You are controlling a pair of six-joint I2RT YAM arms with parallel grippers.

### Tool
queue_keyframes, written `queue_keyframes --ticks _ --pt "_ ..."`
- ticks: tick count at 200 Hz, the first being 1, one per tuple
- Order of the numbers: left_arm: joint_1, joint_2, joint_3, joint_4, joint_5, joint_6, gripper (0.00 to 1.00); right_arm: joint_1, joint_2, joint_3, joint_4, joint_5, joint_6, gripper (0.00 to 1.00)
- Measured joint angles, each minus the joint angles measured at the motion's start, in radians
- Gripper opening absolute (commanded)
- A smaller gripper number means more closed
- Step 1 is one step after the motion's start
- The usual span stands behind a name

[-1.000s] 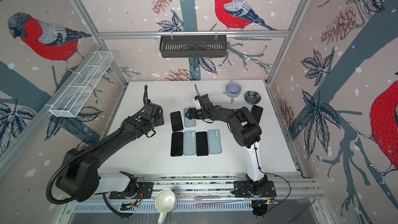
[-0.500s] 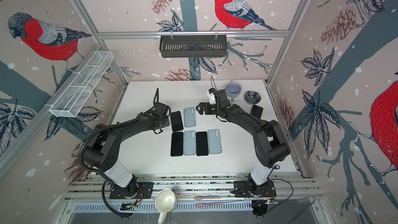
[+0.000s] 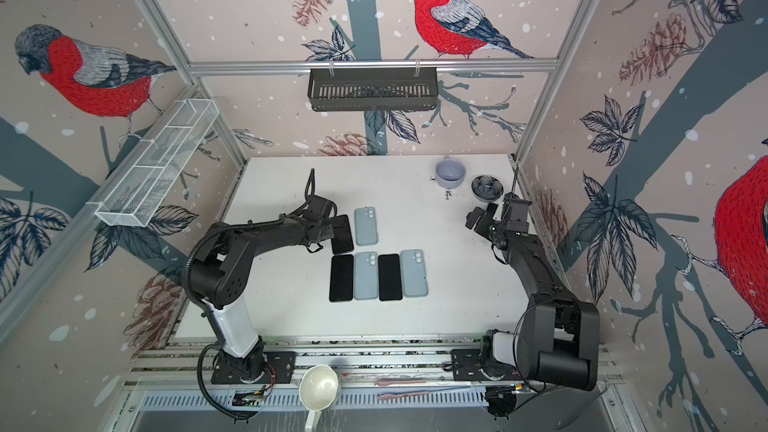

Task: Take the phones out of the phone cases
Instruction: 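Grasp the black phone by the bowl with right gripper while left draws back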

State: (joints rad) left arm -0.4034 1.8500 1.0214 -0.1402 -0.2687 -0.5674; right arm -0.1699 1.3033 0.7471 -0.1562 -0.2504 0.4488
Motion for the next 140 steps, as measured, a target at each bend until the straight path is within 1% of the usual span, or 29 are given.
queue_keyframes --ticks 43,70,105,115,140 --pt "-0.024 0.015 -0.007 0.085 0.034 0.018 0.00 -0.073 0.081 0.002 0.011 0.106 -0.002 1.00" --pt "-0.031 0.017 -0.010 0.107 0.051 0.019 0.00 -0.066 0.119 0.014 0.055 0.145 -0.017 1.00" --pt "-0.031 0.012 -0.014 0.118 0.057 0.019 0.00 -0.055 0.221 0.051 0.083 0.182 -0.043 1.00" --pt "-0.031 -0.006 -0.027 0.113 0.056 0.019 0.04 -0.041 0.253 0.072 0.083 0.188 -0.058 1.00" --pt "-0.031 -0.090 -0.077 0.104 0.059 0.026 0.07 -0.027 0.336 0.121 0.098 0.206 -0.078 1.00"
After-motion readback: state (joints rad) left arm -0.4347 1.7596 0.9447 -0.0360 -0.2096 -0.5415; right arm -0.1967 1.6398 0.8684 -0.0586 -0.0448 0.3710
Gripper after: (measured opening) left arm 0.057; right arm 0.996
